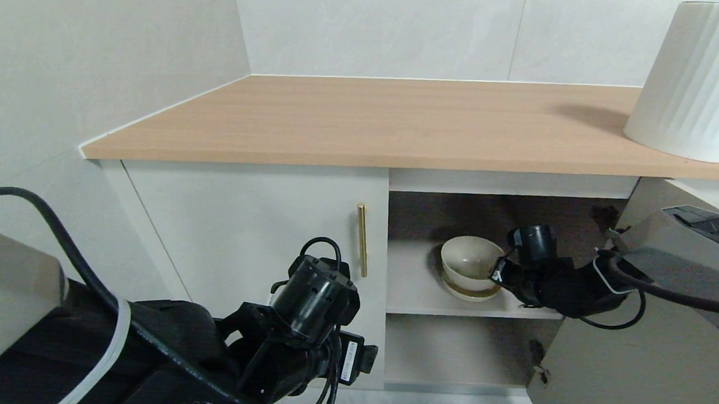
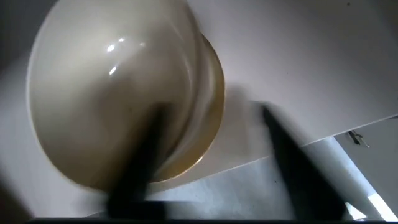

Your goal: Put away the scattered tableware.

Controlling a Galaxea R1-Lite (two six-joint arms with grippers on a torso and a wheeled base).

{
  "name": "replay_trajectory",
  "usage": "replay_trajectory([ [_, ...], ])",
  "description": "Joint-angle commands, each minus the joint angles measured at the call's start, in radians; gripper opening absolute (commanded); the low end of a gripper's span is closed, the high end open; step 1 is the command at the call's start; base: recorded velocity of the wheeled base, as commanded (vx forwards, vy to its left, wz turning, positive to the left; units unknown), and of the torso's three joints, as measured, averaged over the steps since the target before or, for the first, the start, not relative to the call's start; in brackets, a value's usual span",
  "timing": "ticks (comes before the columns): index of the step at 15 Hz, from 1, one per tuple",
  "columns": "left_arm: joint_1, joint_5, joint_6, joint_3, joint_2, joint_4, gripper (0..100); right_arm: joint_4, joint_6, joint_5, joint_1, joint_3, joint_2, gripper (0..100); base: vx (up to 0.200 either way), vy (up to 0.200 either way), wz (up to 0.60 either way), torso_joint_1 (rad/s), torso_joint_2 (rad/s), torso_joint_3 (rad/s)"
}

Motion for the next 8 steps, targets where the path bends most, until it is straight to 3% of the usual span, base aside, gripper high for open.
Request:
replay_trajectory([
  [1,0.0,0.0,0.0,0.0,0.001,0.0,100,0.001,0.0,0.0,0.002,0.003,-0.001,100,0.0,0.0,0.0,0.0,0.0,0.0],
  [8,0.005,0.003,-0.002,0.0,-0.003,0.0,100,0.053,-0.003,0.029,0.011,0.043,-0.068,100,0.0,0.0,0.0,0.0,0.0,0.0],
])
